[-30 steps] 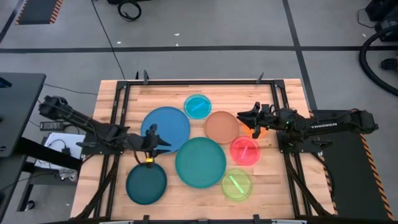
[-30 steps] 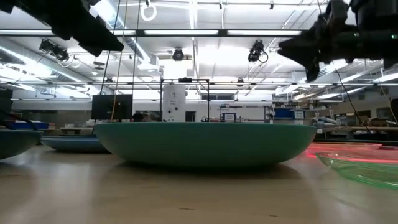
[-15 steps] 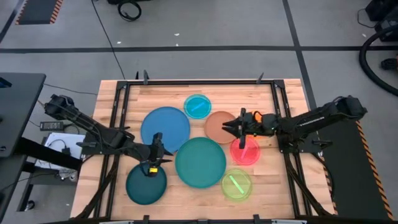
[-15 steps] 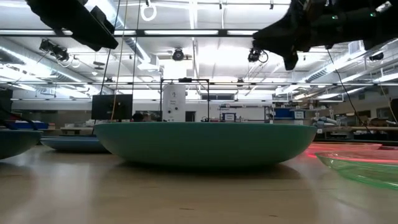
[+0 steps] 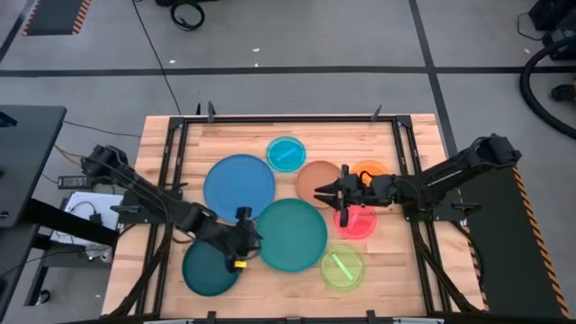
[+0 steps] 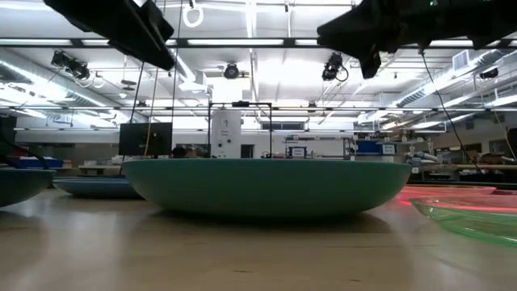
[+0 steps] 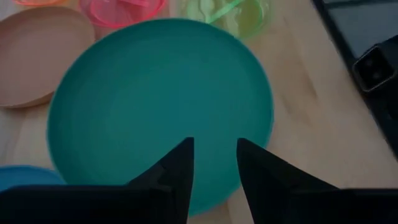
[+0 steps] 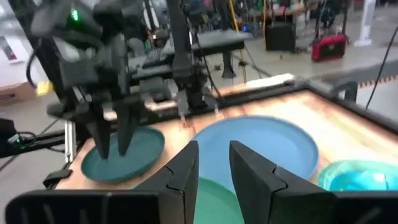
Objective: Stack plastic plates
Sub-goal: Stack the green plate on top of the blue plate
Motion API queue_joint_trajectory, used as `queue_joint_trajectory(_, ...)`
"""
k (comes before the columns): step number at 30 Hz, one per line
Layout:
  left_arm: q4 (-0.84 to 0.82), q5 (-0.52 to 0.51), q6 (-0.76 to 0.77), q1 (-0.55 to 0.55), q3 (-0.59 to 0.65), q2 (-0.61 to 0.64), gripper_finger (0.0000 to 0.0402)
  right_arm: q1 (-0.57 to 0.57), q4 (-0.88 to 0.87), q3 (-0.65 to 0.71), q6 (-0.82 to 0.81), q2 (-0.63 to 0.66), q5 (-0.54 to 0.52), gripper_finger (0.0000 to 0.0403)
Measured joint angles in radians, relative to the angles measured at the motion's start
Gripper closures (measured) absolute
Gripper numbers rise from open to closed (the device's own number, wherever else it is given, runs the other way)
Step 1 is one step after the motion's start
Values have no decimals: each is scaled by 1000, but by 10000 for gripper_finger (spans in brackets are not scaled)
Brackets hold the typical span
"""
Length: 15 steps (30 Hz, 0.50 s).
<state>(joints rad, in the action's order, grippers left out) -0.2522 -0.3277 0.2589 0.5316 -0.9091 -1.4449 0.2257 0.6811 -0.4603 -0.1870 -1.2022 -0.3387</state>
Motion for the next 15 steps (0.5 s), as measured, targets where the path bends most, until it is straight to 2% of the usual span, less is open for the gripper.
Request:
queue_joint_trajectory(9, -199, 7, -44, 9, -220, -198, 220, 41, -26, 2, 60, 12, -91, 302)
queue_joint_trajectory(15, -242, 12, -138, 23, -310, -288, 214, 41, -23, 2, 78, -7, -106, 302)
